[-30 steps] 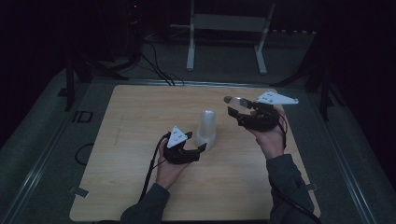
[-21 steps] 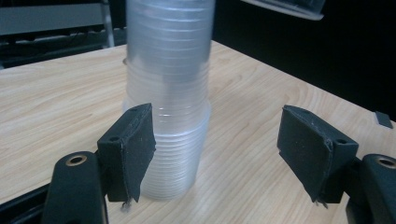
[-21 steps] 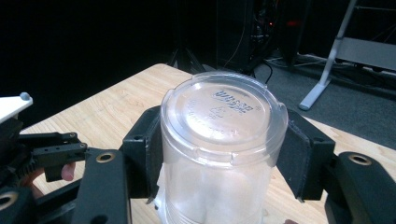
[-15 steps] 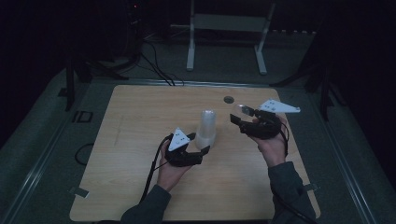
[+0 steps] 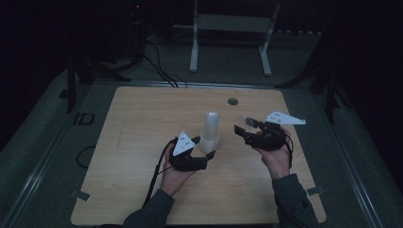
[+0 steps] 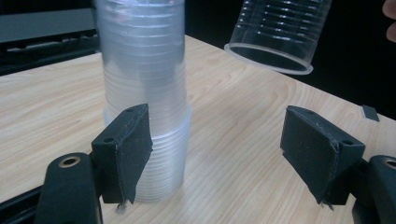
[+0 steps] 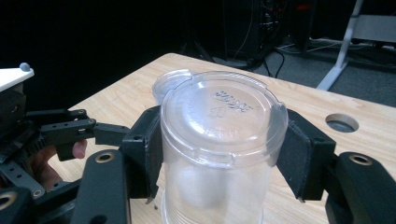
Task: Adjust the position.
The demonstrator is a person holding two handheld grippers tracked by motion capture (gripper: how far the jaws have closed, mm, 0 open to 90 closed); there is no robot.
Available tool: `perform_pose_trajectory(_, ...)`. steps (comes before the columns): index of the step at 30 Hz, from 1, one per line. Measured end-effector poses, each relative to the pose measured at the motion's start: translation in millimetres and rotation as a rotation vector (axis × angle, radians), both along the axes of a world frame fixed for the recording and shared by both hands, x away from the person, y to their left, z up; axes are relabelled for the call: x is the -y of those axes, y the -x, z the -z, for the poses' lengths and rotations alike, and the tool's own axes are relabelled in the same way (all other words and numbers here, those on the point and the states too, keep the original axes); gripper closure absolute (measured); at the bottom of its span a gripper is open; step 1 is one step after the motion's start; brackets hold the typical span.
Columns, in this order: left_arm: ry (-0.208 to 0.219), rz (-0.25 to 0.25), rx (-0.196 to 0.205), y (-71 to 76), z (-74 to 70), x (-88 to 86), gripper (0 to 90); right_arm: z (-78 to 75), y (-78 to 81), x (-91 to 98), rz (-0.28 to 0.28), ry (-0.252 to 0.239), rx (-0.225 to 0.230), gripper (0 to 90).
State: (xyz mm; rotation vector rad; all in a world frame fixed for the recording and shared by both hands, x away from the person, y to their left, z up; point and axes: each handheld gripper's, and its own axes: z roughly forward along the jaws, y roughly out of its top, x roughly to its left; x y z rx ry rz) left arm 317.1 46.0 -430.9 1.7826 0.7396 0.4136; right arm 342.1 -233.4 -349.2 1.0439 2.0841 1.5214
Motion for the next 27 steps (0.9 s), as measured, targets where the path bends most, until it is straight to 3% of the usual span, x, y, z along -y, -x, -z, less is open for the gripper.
perform_pose_trajectory(27,-0.007,0.034,0.015,4.4,-3.1,9.9,20.7,25.9,5.8,-4.8,0.000,-0.060,-0.063,38.7)
